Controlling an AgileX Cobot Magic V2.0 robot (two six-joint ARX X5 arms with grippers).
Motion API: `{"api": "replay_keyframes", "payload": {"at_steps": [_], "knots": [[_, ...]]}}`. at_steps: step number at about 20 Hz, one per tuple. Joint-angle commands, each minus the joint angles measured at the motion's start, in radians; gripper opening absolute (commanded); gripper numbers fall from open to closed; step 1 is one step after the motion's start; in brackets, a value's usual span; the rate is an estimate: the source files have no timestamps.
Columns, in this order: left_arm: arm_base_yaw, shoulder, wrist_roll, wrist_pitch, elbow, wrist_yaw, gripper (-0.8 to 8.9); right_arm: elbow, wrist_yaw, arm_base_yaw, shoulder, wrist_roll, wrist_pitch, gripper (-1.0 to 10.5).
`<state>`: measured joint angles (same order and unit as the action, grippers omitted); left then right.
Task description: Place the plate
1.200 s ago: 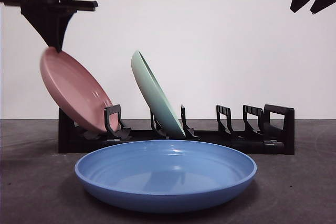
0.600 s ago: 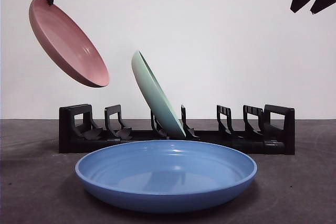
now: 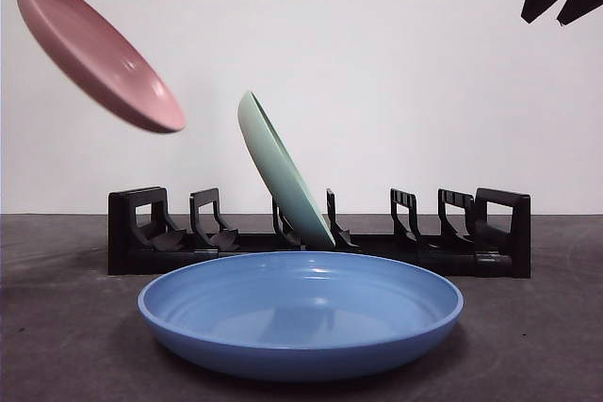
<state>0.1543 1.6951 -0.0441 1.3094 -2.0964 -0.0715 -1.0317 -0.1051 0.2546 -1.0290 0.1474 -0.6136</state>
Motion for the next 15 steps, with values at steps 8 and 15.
{"api": "replay_keyframes", "payload": {"at_steps": [8, 15], "knots": [[-0.018, -0.092, 0.000, -0.010, 0.037, 0.079, 0.15, -0.017, 0.000, 0.004, -0.008, -0.017, 0.006, 2.4], [-0.056, -0.368, 0.005, -0.188, 0.439, 0.192, 0.15, -0.017, 0.000, 0.004, -0.008, -0.017, 0.006, 2.4]]}}
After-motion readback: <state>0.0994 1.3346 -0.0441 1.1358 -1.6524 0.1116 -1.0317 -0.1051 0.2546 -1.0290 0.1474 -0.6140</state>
